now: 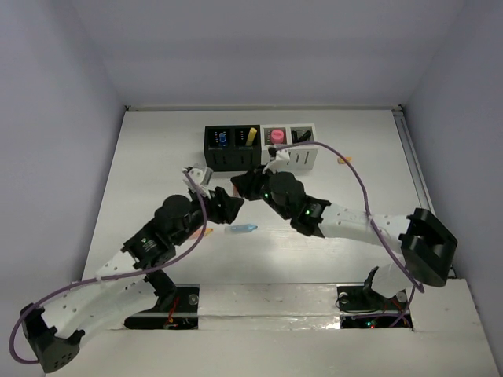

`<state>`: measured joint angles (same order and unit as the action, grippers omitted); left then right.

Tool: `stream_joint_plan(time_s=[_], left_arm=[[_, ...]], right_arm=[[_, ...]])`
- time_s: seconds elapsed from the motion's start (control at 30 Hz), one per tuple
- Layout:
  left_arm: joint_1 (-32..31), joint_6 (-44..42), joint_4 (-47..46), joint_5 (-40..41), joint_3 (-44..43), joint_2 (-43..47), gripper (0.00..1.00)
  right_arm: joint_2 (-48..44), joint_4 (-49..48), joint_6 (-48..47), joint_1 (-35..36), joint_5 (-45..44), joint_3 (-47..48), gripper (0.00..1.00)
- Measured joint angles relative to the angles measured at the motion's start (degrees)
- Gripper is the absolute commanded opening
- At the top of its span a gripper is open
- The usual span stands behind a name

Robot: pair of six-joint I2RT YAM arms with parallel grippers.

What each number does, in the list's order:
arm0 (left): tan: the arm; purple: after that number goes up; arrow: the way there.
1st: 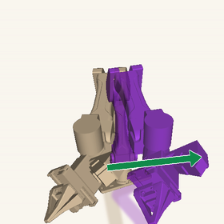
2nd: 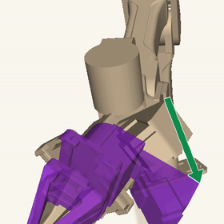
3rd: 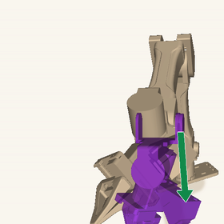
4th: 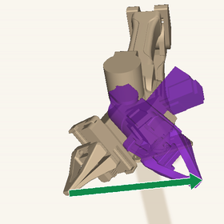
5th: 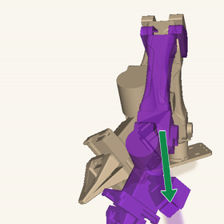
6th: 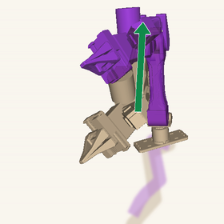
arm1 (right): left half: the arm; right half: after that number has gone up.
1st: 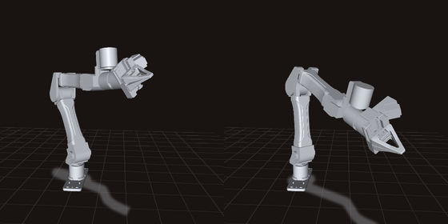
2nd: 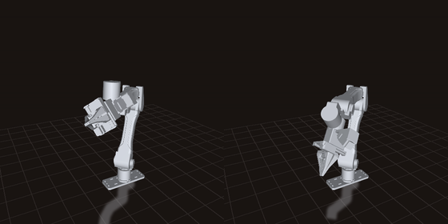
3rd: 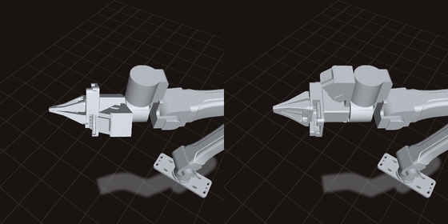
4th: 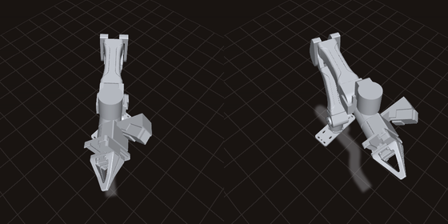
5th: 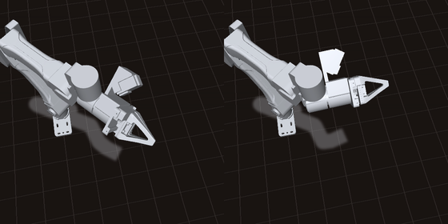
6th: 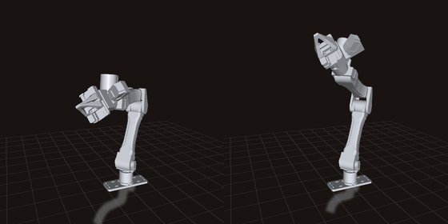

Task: Sort the stationery into containers
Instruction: Close the pen cap on the pen, then place the pen in the storage box.

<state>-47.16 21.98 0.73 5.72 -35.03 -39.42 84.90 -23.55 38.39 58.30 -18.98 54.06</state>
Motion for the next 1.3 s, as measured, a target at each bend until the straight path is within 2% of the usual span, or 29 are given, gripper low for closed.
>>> stream_joint_plan(time_s=[0.03, 0.07, 0.3, 0.47, 0.73, 0.9, 1.03, 1.07, 1.1, 1.17, 1.2, 1.27, 1.3], left_arm=[[0.1, 0.3, -0.6, 0.4, -0.2, 1.9, 0.66], [0.1, 0.6, -1.0, 0.6, -0.7, 3.8, 0.73], [0.1, 1.0, 4.6, 1.0, -4.8, 14.0, 0.93], [0.1, -0.7, 10.3, 3.4, -6.3, 17.7, 0.96], [0.1, -2.6, 14.3, 5.9, -6.2, 18.4, 0.98], [0.4, -3.1, 14.7, 6.4, -6.1, 19.3, 0.98], [0.8, -3.4, 14.9, 6.4, -6.1, 19.4, 0.98], [1.0, -3.5, 15.0, 6.4, -6.1, 19.4, 0.98], [1.4, -3.5, 15.0, 6.3, -6.1, 19.4, 0.98], [2.1, -3.5, 15.0, 6.3, -6.1, 19.4, 0.98], [2.3, -3.6, 15.0, 6.3, -6.1, 19.4, 0.98], [3.0, -3.6, 15.0, 6.1, -6.0, 19.4, 0.98], [3.4, -3.7, 15.0, 6.1, -5.9, 19.4, 0.98]], right_arm=[[1.5, 1.6, -0.7, -1.2, 0.0, 1.8, 0.00], [3.6, 3.5, -1.7, -2.4, 0.2, 4.3, 0.00], [11.4, 6.5, -9.0, -11.7, -0.9, 17.6, 0.00], [16.9, 5.3, -14.5, -16.3, -2.3, 27.6, 0.00], [31.9, 3.8, -23.5, -17.4, -4.8, 42.6, 0.00], [38.4, 3.8, -27.8, -17.8, -6.1, 47.4, 0.00], [40.1, 3.8, -30.1, -18.1, -6.9, 48.5, 0.01], [40.2, 3.8, -30.4, -18.2, -7.1, 48.5, 0.04], [40.2, 3.7, -30.5, -18.2, -7.1, 48.5, 0.15], [40.0, 2.3, -30.6, -18.3, -7.1, 47.3, 0.29], [39.7, 2.0, -30.5, -18.3, -7.0, 46.4, 0.43], [39.2, 1.9, -30.3, -18.3, -6.4, 44.1, 0.56], [38.9, 2.2, -30.2, -18.3, -5.9, 43.1, 0.66]])
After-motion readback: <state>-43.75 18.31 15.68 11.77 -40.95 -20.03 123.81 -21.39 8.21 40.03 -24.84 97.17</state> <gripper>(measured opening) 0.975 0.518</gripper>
